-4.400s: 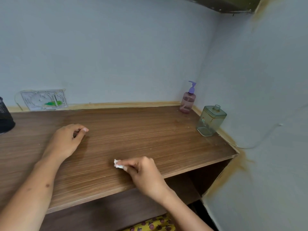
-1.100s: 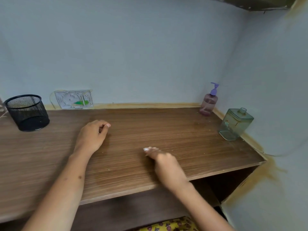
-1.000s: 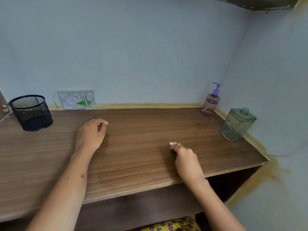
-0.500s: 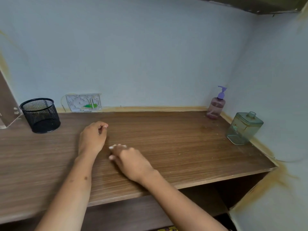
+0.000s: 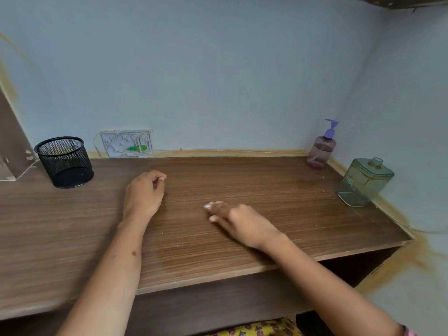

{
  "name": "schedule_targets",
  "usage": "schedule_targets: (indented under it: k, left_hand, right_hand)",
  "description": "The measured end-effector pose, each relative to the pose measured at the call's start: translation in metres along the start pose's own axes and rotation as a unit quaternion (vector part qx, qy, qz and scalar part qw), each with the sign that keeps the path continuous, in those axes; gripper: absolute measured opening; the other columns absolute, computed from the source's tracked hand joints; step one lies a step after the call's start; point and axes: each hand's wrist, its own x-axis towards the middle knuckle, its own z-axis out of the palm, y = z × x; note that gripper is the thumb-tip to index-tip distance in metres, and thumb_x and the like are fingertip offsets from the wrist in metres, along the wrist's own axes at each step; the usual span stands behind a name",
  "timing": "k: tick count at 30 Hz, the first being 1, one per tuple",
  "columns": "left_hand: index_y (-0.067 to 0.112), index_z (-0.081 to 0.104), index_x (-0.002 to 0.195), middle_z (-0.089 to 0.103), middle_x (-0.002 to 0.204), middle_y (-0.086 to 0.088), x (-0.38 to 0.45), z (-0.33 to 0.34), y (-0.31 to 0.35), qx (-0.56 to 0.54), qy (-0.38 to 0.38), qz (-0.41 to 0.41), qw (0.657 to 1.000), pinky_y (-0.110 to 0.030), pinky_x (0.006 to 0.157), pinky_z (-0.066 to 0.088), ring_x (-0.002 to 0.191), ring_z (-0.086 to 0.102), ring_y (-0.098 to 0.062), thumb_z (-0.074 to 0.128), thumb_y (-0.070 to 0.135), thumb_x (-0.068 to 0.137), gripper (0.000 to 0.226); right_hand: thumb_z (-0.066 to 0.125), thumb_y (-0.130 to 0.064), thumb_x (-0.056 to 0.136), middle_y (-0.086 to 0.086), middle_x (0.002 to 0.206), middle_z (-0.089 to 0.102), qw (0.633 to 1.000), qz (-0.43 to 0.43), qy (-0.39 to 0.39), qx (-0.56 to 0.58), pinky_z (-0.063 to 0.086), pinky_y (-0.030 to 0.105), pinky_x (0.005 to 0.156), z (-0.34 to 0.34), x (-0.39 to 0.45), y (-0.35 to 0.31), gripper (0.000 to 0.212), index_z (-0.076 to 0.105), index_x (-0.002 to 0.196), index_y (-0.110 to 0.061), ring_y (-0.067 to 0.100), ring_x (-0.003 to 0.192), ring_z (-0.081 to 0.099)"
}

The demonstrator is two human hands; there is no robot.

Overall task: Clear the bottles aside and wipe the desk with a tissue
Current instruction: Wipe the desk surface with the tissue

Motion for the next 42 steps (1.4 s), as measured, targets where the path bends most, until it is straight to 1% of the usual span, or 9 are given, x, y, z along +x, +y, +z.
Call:
schedule_targets:
  k: [2,5,11,13,17,23,31,37,42]
  left_hand:
    - [0.019,0.07,0.104,0.068,0.102,0.001,-0.001,0.0,0.001,0.004,-0.007,0.005,1.0,-0.032,0.081,0.05,0.089,0.061,-0.017,0.051,0.018,0.095,0.02]
    - [0.02,0.069,0.104,0.068,0.103,0.0,-0.001,0.0,0.001,0.003,-0.012,0.007,1.0,-0.033,0.083,0.05,0.09,0.061,-0.018,0.051,0.018,0.095,0.02]
    - [0.02,0.069,0.106,0.068,0.105,0.001,-0.001,0.002,0.003,0.008,-0.023,0.011,1.0,-0.032,0.083,0.05,0.09,0.059,-0.014,0.051,0.019,0.095,0.021]
    - [0.02,0.068,0.106,0.067,0.105,0.001,-0.001,0.002,0.002,0.007,-0.027,0.012,1.0,-0.032,0.083,0.049,0.09,0.059,-0.013,0.051,0.019,0.095,0.02]
    - [0.02,0.069,0.106,0.067,0.105,0.0,0.0,0.004,0.001,0.015,-0.029,0.014,0.999,-0.033,0.083,0.049,0.092,0.06,-0.014,0.051,0.019,0.095,0.02]
    - [0.022,0.068,0.104,0.068,0.105,0.0,0.006,0.01,0.0,0.017,-0.038,0.017,0.999,-0.037,0.086,0.052,0.093,0.062,-0.015,0.052,0.019,0.095,0.019]
    - [0.023,0.067,0.105,0.067,0.105,0.003,0.014,0.018,-0.002,0.033,-0.054,0.022,0.998,-0.038,0.088,0.051,0.096,0.061,-0.015,0.052,0.019,0.095,0.019]
    - [0.023,0.067,0.105,0.066,0.103,0.005,0.015,0.019,-0.006,0.036,-0.055,0.025,0.998,-0.035,0.086,0.051,0.096,0.061,-0.014,0.052,0.019,0.094,0.019]
    - [0.021,0.068,0.098,0.069,0.1,0.0,0.016,0.018,-0.008,0.033,-0.03,0.026,0.999,-0.041,0.084,0.052,0.092,0.063,-0.02,0.055,0.016,0.091,0.016]
  right_hand:
    - [0.04,-0.033,0.102,-0.005,0.147,0.044,0.996,0.085,0.016,-0.007,0.024,0.021,0.113,-0.012,-0.009,0.031,0.042,0.045,0.141,-0.021,0.009,0.137,0.038]
    - [0.045,-0.028,0.1,0.0,0.142,0.051,0.98,0.193,0.047,-0.023,0.033,0.03,0.112,-0.027,-0.022,0.075,0.039,0.05,0.138,-0.019,0.016,0.133,0.046]
    - [0.041,-0.007,0.096,0.02,0.122,0.061,0.911,0.402,0.077,-0.047,0.045,0.042,0.096,-0.046,-0.047,0.13,0.04,0.054,0.133,-0.016,0.035,0.111,0.058]
    - [0.041,0.0,0.092,0.021,0.116,0.062,0.896,0.429,0.098,-0.061,0.047,0.042,0.093,-0.046,-0.047,0.137,0.042,0.056,0.129,-0.011,0.036,0.107,0.059]
    - [0.043,-0.002,0.094,0.021,0.106,0.065,0.875,0.458,0.136,-0.077,0.05,0.042,0.084,-0.046,-0.033,0.137,0.026,0.061,0.113,-0.001,0.037,0.099,0.062]
    - [0.046,-0.002,0.095,0.024,0.112,0.062,0.87,0.467,0.146,-0.058,0.049,0.042,0.086,-0.054,0.01,0.137,0.02,0.058,0.11,0.002,0.039,0.104,0.061]
    - [0.04,0.003,0.093,0.024,0.122,0.06,0.903,0.411,0.125,-0.023,0.048,0.038,0.092,-0.041,0.1,0.125,0.029,0.059,0.115,0.002,0.038,0.114,0.057]
    - [0.041,0.001,0.09,0.015,0.133,0.057,0.986,0.163,0.044,0.001,0.04,0.036,0.106,0.003,0.17,0.048,0.044,0.058,0.129,-0.011,0.031,0.125,0.051]
    - [0.045,0.001,0.088,0.01,0.131,0.061,0.998,-0.042,-0.018,-0.032,0.046,0.039,0.097,0.025,0.179,-0.001,0.047,0.058,0.129,-0.018,0.032,0.118,0.057]
